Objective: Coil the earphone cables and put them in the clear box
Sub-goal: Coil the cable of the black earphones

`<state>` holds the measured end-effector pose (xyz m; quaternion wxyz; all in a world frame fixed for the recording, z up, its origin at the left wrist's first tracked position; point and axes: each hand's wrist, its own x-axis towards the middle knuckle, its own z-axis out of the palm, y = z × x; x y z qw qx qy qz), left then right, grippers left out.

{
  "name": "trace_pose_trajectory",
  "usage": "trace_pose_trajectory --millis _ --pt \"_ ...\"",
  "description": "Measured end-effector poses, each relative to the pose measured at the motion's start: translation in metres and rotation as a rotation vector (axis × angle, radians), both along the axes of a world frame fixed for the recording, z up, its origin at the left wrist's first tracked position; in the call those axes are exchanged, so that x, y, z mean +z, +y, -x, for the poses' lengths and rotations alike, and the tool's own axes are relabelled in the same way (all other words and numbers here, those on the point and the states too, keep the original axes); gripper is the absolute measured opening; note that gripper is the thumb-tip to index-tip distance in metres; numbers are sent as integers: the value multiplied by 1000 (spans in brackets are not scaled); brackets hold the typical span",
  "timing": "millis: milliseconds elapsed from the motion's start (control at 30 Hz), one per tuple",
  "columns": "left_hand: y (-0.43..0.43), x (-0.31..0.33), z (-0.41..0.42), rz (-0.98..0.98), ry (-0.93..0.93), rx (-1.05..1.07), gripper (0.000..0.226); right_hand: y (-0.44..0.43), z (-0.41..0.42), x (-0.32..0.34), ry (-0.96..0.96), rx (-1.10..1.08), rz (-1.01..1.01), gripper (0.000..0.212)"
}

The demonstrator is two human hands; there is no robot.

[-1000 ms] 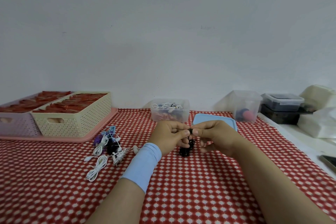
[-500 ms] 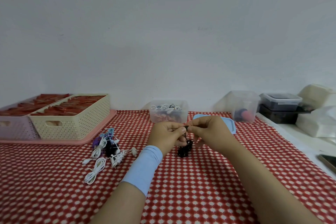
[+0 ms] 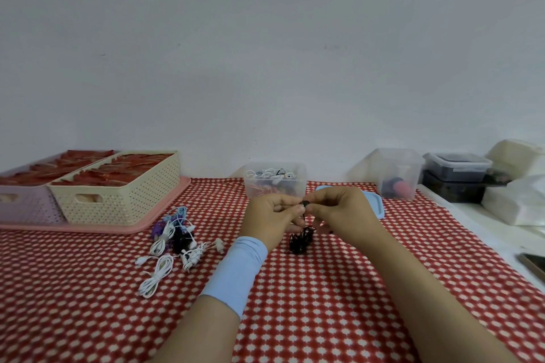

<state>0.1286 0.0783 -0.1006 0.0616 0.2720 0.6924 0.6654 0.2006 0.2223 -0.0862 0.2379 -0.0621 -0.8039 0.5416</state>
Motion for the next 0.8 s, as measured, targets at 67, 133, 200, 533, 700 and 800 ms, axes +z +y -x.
trace_pose_trajectory --millis 67,133,200,533,700,800 --pt "0 0 1 -2 -15 -4 12 -1 0 1 22 -9 -43 18" --pt "-1 1 2 -7 -52 -21 11 -1 -1 1 21 -13 -89 21" --pt "-1 1 3 -17 -90 -33 12 0 -2 1 0 1 -135 24" --pt "-4 -2 4 34 24 -20 11 0 -2 0 -57 42 87 5" --pt "-3 -5 7 65 89 -12 17 2 0 -5 -36 31 131 12" --pt "-3 -6 8 69 91 -20 15 1 1 -6 -60 49 169 16"
